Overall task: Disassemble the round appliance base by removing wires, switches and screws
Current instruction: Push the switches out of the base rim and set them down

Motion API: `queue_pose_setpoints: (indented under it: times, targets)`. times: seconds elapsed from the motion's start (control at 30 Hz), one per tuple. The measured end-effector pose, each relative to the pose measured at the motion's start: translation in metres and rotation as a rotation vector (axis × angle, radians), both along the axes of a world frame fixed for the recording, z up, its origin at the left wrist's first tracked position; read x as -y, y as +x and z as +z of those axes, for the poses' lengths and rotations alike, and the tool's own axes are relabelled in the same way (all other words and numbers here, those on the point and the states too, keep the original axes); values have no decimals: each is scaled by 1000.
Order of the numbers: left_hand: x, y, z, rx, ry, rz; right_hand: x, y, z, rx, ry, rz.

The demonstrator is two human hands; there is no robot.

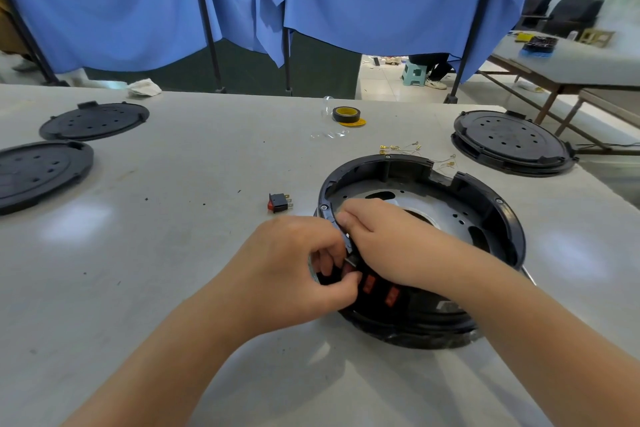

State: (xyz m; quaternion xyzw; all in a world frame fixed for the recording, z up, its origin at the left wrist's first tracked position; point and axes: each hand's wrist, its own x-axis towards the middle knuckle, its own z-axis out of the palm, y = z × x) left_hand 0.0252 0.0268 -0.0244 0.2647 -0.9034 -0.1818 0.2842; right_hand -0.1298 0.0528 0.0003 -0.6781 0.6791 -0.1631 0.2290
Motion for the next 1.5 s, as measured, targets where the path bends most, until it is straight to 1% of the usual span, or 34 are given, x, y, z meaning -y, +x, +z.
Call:
queue_pose_setpoints:
  times: [0.23,0.43,0.5,0.6,0.73,0.83,0.9,1.0,1.13,1.27,1.5]
  targets:
    - [-1,1,0,-6,-22,1,-1,0,-4,-37,-28,-25]
    - [0,2,0,7,-18,-29,-2,-5,-6,-24,-30,-19]
    - [1,5,1,-1,38,-45,-2,-7,-7,-31,-43,-6]
    - [4,10,6,-36,176,-49,-4,-12,-7,-13,-45,-1]
    - [10,18,14,-141,361,-25,-10,-25,-2,61,53,59]
    - [21,21,11,-227,440,92,-17,-38,5,61,131,134]
    - [32,22,4,-273,474,196,-19,-46,7,111,159,183]
    - [50,22,-12,-283,483,358,-20,-53,9,197,207,262]
    - [69,24,-31,-256,520,511,-22,-60,10,238,233,321]
    - [81,26,-43,-199,442,600,-23,-66,10,277,285,338]
    - [89,25,-50,-152,387,637,-22,-72,8,357,299,299]
